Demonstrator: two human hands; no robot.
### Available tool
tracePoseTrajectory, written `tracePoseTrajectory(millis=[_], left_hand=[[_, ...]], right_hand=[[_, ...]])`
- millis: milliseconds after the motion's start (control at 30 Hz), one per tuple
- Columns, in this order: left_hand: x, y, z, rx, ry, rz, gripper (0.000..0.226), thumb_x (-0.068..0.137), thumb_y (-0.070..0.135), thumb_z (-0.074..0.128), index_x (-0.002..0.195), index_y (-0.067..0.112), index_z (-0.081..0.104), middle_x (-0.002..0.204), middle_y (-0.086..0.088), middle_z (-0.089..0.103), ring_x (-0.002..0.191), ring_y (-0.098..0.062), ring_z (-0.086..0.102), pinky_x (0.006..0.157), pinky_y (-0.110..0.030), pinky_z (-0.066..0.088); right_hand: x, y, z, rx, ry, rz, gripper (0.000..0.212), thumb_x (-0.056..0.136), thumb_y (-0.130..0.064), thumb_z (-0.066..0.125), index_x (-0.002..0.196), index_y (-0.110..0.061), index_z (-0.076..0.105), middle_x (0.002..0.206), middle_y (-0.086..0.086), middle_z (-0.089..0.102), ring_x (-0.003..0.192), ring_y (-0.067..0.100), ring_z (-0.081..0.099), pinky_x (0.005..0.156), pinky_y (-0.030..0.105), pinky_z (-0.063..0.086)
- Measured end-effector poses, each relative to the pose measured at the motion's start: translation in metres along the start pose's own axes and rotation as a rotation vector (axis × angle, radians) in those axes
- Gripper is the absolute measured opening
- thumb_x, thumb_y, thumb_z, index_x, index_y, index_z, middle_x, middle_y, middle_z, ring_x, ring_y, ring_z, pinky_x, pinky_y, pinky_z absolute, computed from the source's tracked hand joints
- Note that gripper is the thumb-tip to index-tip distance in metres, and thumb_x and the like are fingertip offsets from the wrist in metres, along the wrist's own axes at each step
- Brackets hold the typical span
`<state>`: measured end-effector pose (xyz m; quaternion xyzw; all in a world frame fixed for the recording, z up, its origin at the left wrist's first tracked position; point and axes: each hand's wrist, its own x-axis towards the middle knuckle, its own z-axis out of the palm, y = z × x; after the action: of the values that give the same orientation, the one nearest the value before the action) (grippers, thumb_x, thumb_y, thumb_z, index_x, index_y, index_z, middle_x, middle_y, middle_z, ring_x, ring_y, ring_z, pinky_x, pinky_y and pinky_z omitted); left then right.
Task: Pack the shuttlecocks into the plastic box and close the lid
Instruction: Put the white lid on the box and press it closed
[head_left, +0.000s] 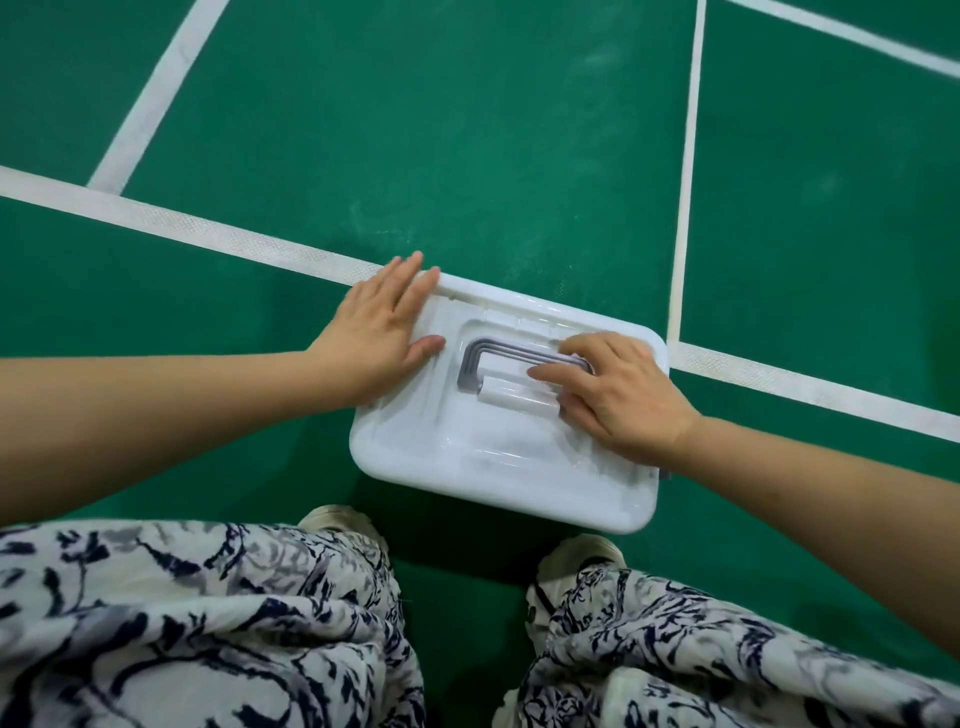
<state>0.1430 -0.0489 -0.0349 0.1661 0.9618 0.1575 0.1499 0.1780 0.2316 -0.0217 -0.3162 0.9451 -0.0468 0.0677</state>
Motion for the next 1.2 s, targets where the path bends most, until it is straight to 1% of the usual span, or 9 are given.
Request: tracePoseTrajectory(millis=[133, 300, 433, 500, 600, 733, 867, 967, 1200], left_hand=[[-0.016, 0.001, 0.006, -0.181, 0.007, -0.246, 0.074, 0.089, 0.051, 0.038, 0.145, 0.023, -0.003, 0.156, -0.006, 0.005, 0.138, -0.030, 0.022, 0.106, -0.051, 0.029], [-0.019, 0.008, 0.007, -0.388, -0.022, -0.515, 0.084, 0.084, 0.061, 0.040, 0.144, 0.020, -0.002, 0.129, -0.016, 0.051, 0.098, -0.035, 0.057, 0.076, -0.041, 0.046], [-0.015, 0.007, 0.002, -0.489, -0.055, -0.689, 0.075, 0.074, 0.064, 0.054, 0.121, 0.007, 0.044, 0.109, -0.011, 0.061, 0.088, -0.030, 0.060, 0.071, -0.036, 0.048], [-0.014, 0.003, -0.001, -0.663, -0.089, -0.750, 0.063, 0.068, 0.063, 0.063, 0.101, 0.009, 0.056, 0.094, -0.009, 0.066, 0.075, -0.026, 0.064, 0.067, -0.034, 0.053], [-0.012, 0.002, -0.005, -0.757, -0.113, -0.761, 0.063, 0.065, 0.061, 0.067, 0.101, 0.010, 0.057, 0.090, -0.007, 0.066, 0.072, -0.023, 0.065, 0.064, -0.034, 0.055], [-0.011, 0.007, -0.007, -0.548, -0.089, -0.653, 0.043, 0.077, 0.058, 0.058, 0.087, 0.017, 0.055, 0.079, -0.001, 0.060, 0.068, -0.022, 0.060, 0.056, -0.030, 0.047], [-0.010, 0.014, -0.010, -0.378, -0.106, -0.564, 0.037, 0.086, 0.055, 0.046, 0.078, 0.019, 0.047, 0.071, 0.003, 0.052, 0.065, -0.020, 0.053, 0.053, -0.030, 0.036], [-0.005, 0.018, -0.014, -0.290, -0.087, -0.545, 0.040, 0.089, 0.053, 0.042, 0.089, 0.013, 0.048, 0.082, -0.005, 0.054, 0.075, -0.027, 0.052, 0.062, -0.033, 0.038], [0.002, 0.027, -0.008, -0.238, -0.049, -0.503, 0.042, 0.093, 0.048, 0.034, 0.084, 0.009, 0.045, 0.084, -0.010, 0.053, 0.077, -0.029, 0.050, 0.065, -0.034, 0.035]], right_hand=[[-0.032, 0.001, 0.009, 0.015, 0.026, 0.221, 0.047, 0.091, -0.050, 0.029, 0.133, -0.031, 0.034, 0.131, 0.003, 0.039, 0.116, 0.026, 0.036, 0.099, 0.039, 0.021], [-0.045, -0.009, 0.007, 0.264, 0.011, 0.729, 0.077, 0.086, -0.060, 0.037, 0.147, -0.020, 0.014, 0.154, 0.008, 0.017, 0.141, 0.025, 0.016, 0.113, 0.042, 0.010], [-0.049, -0.011, 0.005, 0.671, 0.008, 1.143, 0.093, 0.082, -0.058, 0.054, 0.148, -0.015, 0.004, 0.154, 0.009, 0.024, 0.137, 0.031, 0.032, 0.107, 0.046, 0.030], [-0.048, -0.012, 0.006, 0.841, 0.013, 1.273, 0.088, 0.081, -0.057, 0.056, 0.145, -0.011, 0.018, 0.142, 0.013, 0.043, 0.121, 0.033, 0.050, 0.098, 0.042, 0.041], [-0.049, -0.011, 0.009, 0.943, 0.057, 1.277, 0.056, 0.082, -0.055, 0.057, 0.116, -0.010, 0.053, 0.112, 0.008, 0.063, 0.091, 0.026, 0.060, 0.079, 0.034, 0.047], [-0.048, -0.012, 0.010, 0.998, 0.097, 1.232, 0.037, 0.086, -0.049, 0.055, 0.102, -0.016, 0.050, 0.102, 0.003, 0.059, 0.088, 0.024, 0.057, 0.075, 0.031, 0.043], [-0.044, -0.012, 0.013, 0.970, 0.124, 1.218, 0.041, 0.089, -0.047, 0.051, 0.110, -0.012, 0.048, 0.101, 0.003, 0.054, 0.091, 0.025, 0.054, 0.080, 0.033, 0.043], [-0.039, -0.008, 0.010, 0.919, 0.141, 1.210, 0.047, 0.091, -0.047, 0.048, 0.116, -0.007, 0.048, 0.100, 0.004, 0.054, 0.090, 0.026, 0.053, 0.079, 0.033, 0.042], [-0.033, 0.010, 0.004, 0.768, 0.122, 1.184, 0.052, 0.093, -0.049, 0.039, 0.118, -0.005, 0.047, 0.113, 0.015, 0.059, 0.102, 0.035, 0.056, 0.084, 0.039, 0.045]])
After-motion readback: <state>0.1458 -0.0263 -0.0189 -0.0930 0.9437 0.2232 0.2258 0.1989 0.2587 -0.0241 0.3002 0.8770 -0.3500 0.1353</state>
